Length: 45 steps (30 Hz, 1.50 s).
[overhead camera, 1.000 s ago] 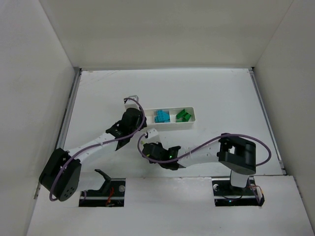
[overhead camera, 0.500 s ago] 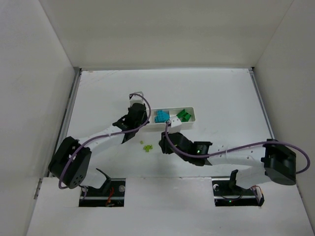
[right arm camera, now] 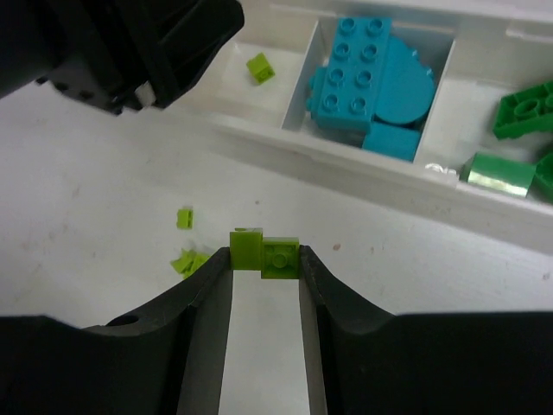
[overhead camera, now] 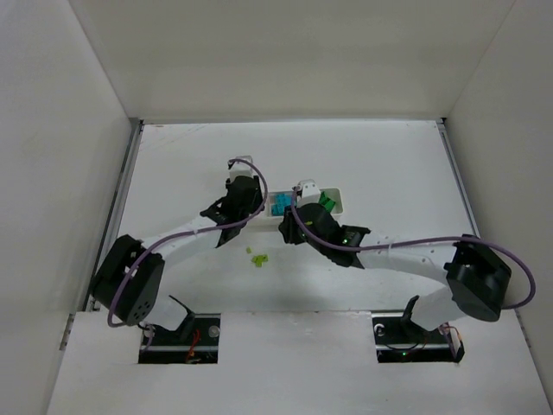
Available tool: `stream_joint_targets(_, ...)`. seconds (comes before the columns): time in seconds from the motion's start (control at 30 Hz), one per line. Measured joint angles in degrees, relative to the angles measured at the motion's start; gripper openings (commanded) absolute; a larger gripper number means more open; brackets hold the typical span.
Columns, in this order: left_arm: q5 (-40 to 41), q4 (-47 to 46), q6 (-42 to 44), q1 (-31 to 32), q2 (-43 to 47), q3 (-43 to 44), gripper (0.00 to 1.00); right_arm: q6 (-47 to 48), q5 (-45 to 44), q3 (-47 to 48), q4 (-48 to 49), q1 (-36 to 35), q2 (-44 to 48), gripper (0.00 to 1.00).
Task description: Sort the legos into containers by color
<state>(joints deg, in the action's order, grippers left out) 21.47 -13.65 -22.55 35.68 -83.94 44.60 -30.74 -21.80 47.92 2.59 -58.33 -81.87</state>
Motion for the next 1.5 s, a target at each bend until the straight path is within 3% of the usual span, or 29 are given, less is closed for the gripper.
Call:
stream_joint_targets(0.1, -0.02, 0.04, -0.13, -0.02, 5.07, -0.83, 0.36, 1.07, 1.31, 3.89, 0.98, 1.68, -3.76, 0.35)
stream_joint_targets(0.37, 1.14, 1.99, -4.31, -1.16, 28.7, -9.11, 0.35, 3.34, 4.24, 16.44, 2.36, 3.23, -16.06, 0.36)
stream_joint_targets(0.6, 1.6, 14.12, -9.09, -4.57, 40.37, -18.86, 0.36, 4.9, 5.18, 25.31, 2.34, 3.56, -25.09, 0.39)
stream_joint_targets(0.7, 1.14, 18.82, -10.88, -4.37, 42.36, -20.92, 0.37, 5.31, 5.14, 26.6, 2.05, 3.56, -26.69, 0.46)
stream_joint_targets(0.9, 0.0, 22.36, -14.27, 0.15, 41.07, -22.38, 0.4, 5.77, 4.83, 27.43, 1.88, 3.78, -27.41, 0.55)
stream_joint_targets(1.07, -0.02, 21.46, -15.65, 5.01, 35.15, -22.4, 0.41, 6.16, 4.63, 28.02, 1.95, 4.13, -27.36, 0.56)
stream_joint_targets(1.3, 0.24, 17.14, -16.46, 7.87, 27.26, -22.32, 0.41, 5.9, 4.39, 22.12, 2.29, 4.74, -21.44, 0.35)
stream_joint_targets(1.5, 1.27, 13.25, -16.37, 8.81, 19.58, -20.87, 0.36, 4.79, 4.0, 10.69, 4.02, 5.11, -9.42, 0.34)
